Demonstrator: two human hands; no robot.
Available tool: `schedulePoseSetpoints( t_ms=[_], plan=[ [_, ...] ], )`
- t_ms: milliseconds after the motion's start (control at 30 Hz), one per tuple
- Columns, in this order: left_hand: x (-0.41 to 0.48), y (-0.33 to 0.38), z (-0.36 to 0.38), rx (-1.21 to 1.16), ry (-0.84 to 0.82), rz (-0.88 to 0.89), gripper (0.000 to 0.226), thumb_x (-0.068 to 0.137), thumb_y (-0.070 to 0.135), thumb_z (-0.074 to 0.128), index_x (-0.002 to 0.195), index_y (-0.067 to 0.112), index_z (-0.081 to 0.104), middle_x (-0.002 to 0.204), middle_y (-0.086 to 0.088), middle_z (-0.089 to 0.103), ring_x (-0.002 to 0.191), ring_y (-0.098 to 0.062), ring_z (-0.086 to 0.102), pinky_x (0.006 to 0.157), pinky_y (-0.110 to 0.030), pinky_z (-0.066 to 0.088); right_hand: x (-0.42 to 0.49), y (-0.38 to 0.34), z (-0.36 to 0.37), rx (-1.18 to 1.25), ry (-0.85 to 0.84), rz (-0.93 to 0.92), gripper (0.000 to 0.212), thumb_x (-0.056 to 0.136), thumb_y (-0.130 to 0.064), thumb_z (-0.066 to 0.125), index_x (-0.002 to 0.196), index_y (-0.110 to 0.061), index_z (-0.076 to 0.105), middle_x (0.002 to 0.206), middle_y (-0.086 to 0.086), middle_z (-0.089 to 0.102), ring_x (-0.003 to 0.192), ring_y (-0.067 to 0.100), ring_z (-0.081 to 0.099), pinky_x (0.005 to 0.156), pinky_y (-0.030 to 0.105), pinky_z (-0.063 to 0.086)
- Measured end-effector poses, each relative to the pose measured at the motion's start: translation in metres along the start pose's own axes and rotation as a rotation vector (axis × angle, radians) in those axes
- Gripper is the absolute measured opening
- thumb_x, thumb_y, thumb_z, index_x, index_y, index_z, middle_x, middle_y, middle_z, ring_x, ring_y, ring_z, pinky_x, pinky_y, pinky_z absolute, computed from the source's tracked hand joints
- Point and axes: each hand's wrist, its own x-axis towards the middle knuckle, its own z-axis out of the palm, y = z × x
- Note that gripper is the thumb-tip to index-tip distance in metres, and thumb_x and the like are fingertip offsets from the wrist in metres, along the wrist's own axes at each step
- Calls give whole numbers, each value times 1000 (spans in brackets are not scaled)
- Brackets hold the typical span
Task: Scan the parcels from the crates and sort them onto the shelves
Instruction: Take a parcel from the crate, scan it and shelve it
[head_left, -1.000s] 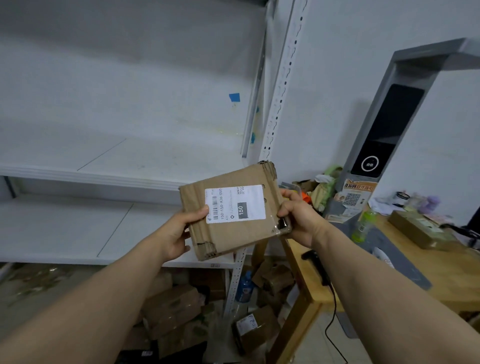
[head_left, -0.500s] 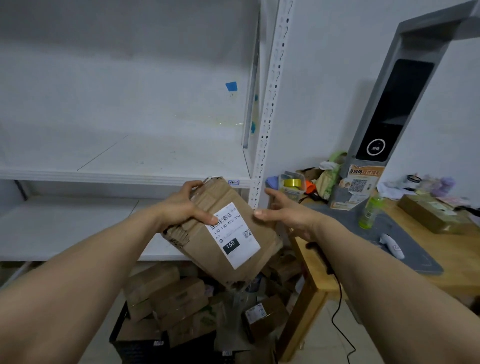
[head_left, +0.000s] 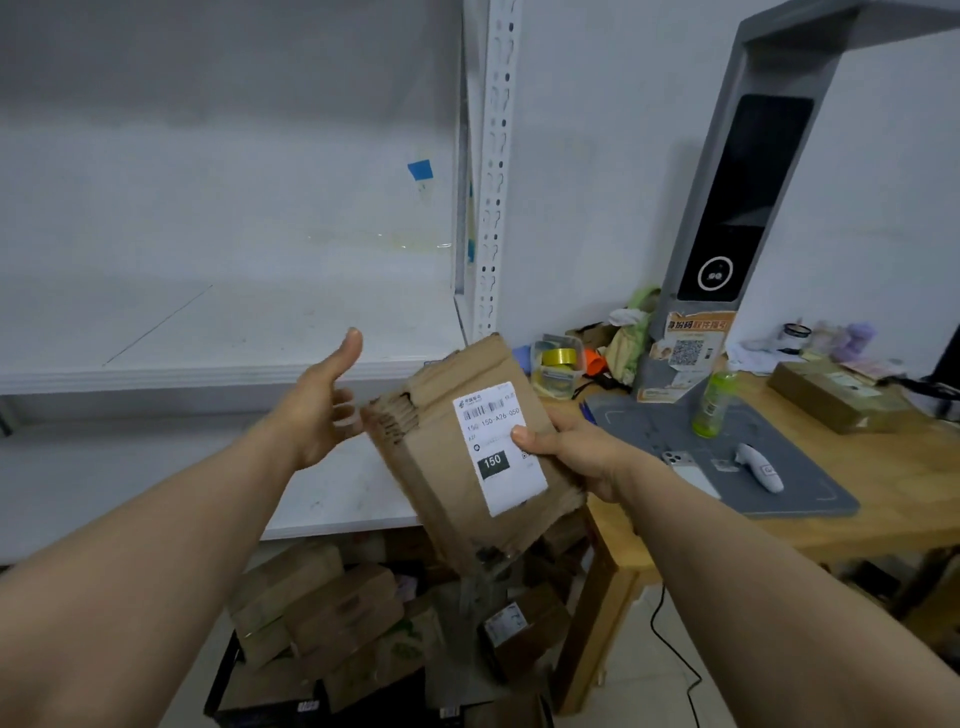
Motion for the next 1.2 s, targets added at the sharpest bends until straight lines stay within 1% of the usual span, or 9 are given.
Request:
schedulePoseSetpoints(
  t_ms=[67,167,433,567,667,800,1000,1100,1200],
  plan=[
    [2,-16,12,-187,-22,-29,118,59,76,71,154,16,34,151,-19,33,141,-42,35,101,-48,49,1,5,-6,160,69,-8,41,91,-43,70,127,-28,59,108,0,77,101,24,71,77,40,57],
    [-5,-43,42,-15,-226,-107,101,56,75,77,140,25,50,147,-17,47,134,-39,46,104,-57,46,5,11,-8,296,143,-25,29,96,-43,64,123,-31,59,104,-1,78,96,23,72,67,37,57],
    [21,-96,95,211,-254,-185,131,30,51,99,142,43,30,134,-4,53,123,-34,51,94,-72,46,14,46,-33,189,124,0,20,99,-39,61,116,-30,60,102,-8,75,88,11,73,69,28,57],
    [38,-113,122,231,-200,-247,114,41,41,93,138,39,34,129,-7,56,115,-34,54,88,-64,53,30,73,-53,187,94,125,86,67,-73,78,138,-34,49,128,-1,67,115,28,65,97,54,54],
    [54,-126,145,253,-198,-273,111,40,42,90,136,38,35,127,-7,56,112,-33,55,85,-68,53,43,99,-77,231,137,189,114,50,-80,82,145,-33,41,133,0,63,118,29,63,100,53,52],
    [76,-146,174,253,-183,-247,122,35,45,92,140,42,29,127,-1,56,111,-32,55,85,-67,52,55,122,-112,213,383,205,57,93,-65,54,123,-17,62,118,2,65,103,19,61,85,38,47],
    [110,-188,187,195,-57,-247,136,25,47,101,138,45,25,130,2,56,115,-30,57,94,-65,50,97,192,-182,-275,606,347,25,98,-43,56,99,-19,57,79,-1,56,69,14,53,54,27,41],
    [123,-211,188,183,-7,-256,135,27,43,101,138,45,24,129,3,56,115,-28,57,97,-63,50,121,217,-192,-427,517,407,29,96,-37,59,113,-14,59,94,4,62,78,18,59,54,26,40],
    [135,-235,187,203,51,-249,122,33,40,100,129,48,26,128,4,58,115,-27,58,98,-61,50,144,240,-189,-491,450,414,44,95,-34,61,132,-12,50,114,11,62,101,29,63,76,35,51]
  ],
)
